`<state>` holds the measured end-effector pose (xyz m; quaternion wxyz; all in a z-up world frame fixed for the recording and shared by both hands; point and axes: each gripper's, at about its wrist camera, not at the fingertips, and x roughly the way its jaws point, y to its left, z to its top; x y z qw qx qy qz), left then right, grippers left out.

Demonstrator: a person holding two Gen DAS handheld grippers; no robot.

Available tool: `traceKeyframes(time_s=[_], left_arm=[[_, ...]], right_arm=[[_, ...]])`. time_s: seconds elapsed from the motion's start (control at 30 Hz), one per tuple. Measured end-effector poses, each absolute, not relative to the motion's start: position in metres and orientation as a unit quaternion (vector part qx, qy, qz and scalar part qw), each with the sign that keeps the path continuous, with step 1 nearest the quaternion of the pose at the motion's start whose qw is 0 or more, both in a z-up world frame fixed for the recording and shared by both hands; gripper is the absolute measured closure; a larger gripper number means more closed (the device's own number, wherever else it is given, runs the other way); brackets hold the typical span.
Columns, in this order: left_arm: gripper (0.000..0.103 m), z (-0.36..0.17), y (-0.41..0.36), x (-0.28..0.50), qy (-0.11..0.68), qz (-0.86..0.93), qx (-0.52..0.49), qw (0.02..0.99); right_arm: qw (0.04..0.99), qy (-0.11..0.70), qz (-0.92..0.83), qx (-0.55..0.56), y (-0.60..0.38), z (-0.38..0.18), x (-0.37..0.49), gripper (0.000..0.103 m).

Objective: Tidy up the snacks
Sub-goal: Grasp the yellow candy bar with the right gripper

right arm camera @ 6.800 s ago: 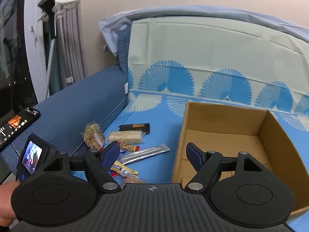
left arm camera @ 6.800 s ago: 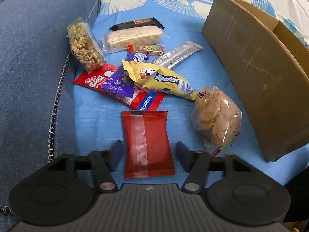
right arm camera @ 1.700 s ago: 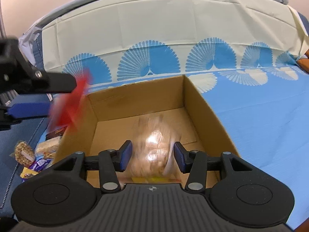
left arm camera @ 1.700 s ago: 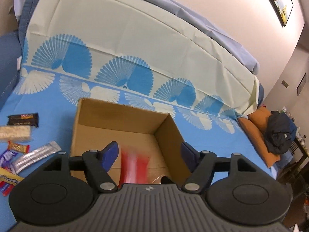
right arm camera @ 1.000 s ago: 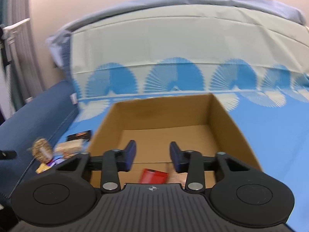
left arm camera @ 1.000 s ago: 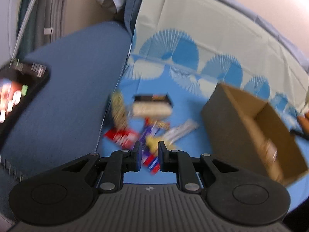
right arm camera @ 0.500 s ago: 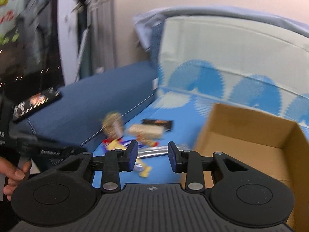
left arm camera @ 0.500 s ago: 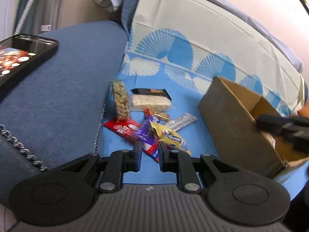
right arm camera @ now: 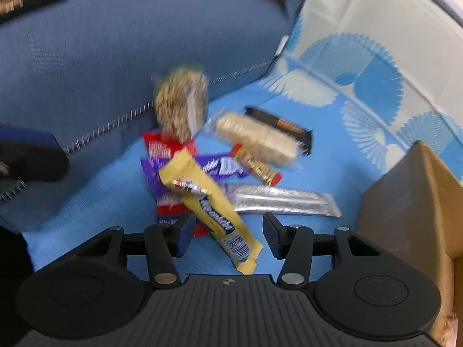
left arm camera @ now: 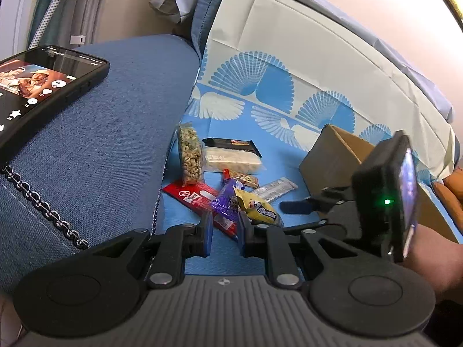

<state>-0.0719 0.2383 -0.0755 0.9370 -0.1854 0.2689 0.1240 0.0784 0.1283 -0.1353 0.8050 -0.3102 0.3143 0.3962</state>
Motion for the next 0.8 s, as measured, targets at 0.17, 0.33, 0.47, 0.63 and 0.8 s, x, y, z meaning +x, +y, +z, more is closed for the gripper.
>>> traceKeyframes(time_s=[0.17,0.33,0.47,0.63,0.8], left_arm=[[0.084,-0.075,0.239,-0.075,0.264,0.120,-0.191,0.938],[0.084,-0.075,0.241,-0.076,0.259,0.116,-0.198,0.938],[0.083,-0.075,0.241,-0.076,0.258,0.112,-0.200,0.938],[0.083,-0.074,0.241,-0.076,0.260,0.112,-0.201,0.938],[0.083,-0.075,0.239,-0.074,0.267,0.115,-0.198,0.936]], right_arm=[[0.784,0.317,0.423,-0.327,0.132,-0.139,0.079,0.085],[0.783,0.337,0.424,-0.306,0.123,-0.117,0.074,0.101],[0.790,0.365,0.398,-0.289,0.111,-0.092,0.059,0.101],[0.790,0.411,0.372,-0.260,0.082,-0.083,0.040,0.101],[0.822,0.394,0.356,-0.205,0.070,-0.097,0.043,0.073]])
